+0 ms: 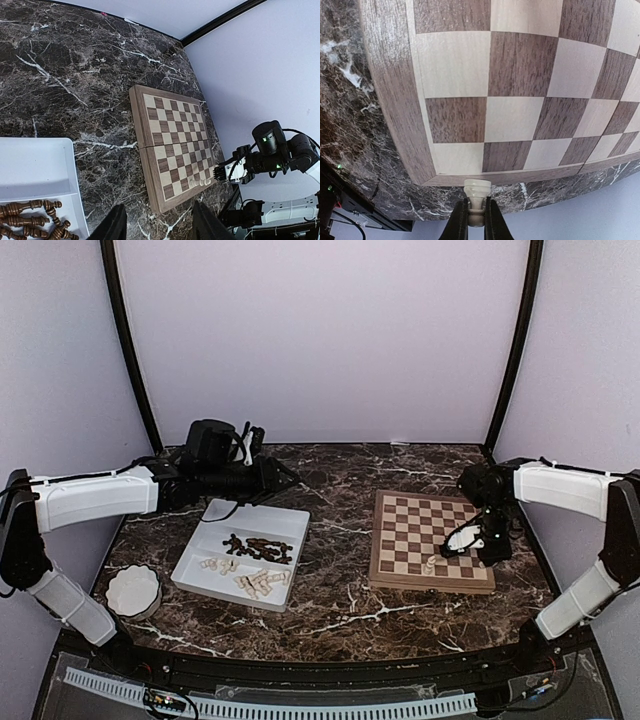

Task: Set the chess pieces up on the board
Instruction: Place the rook at h2.

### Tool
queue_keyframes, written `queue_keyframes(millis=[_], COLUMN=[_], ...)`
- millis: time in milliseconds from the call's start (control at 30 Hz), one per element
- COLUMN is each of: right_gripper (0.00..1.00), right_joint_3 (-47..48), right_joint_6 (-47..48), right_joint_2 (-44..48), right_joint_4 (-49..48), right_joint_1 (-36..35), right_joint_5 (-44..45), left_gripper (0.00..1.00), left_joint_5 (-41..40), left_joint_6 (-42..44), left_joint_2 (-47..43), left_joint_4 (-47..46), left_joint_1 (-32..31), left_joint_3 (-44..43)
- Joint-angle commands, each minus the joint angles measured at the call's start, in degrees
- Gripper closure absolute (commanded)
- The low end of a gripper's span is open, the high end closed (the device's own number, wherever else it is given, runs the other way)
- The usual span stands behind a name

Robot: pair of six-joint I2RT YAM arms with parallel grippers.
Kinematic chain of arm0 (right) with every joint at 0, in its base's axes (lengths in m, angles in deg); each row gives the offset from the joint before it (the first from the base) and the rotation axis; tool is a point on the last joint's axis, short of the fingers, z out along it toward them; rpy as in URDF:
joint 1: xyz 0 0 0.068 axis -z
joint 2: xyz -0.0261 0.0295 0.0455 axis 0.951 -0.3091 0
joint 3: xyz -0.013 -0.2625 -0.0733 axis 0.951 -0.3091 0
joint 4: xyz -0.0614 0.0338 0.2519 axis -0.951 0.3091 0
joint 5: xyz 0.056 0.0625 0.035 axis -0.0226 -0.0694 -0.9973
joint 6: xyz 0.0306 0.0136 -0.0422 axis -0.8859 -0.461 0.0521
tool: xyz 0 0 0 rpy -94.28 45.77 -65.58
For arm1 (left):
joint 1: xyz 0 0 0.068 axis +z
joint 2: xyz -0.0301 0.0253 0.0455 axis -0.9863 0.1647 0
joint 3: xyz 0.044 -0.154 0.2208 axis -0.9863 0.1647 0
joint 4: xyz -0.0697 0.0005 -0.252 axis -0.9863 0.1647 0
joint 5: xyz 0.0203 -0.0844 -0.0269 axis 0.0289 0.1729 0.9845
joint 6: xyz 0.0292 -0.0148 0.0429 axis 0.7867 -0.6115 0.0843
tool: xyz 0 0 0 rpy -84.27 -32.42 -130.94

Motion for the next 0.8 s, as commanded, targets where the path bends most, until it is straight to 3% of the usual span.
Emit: queue_keyframes(millis=[0,767], right_gripper=[0.99,0.97], right_joint_3=[0.56,2.92], right_joint_6=[-1.08,-3.82], right_joint_2=[-1.65,-6.17], right_joint_4=[-1.92,-4.5], right_joint_1=[0.37,0.8], right_joint_5=[0.76,2.5], left_gripper=[0.53,0.53], left_joint_5=[0.61,2.05], left_joint_6=[-0.02,-1.16], left_joint_2=[-2.08,-1.49], left_joint_4=[-1.01,-2.76], left_joint_1=[0.19,0.27], left_joint_3=[0.66,2.28])
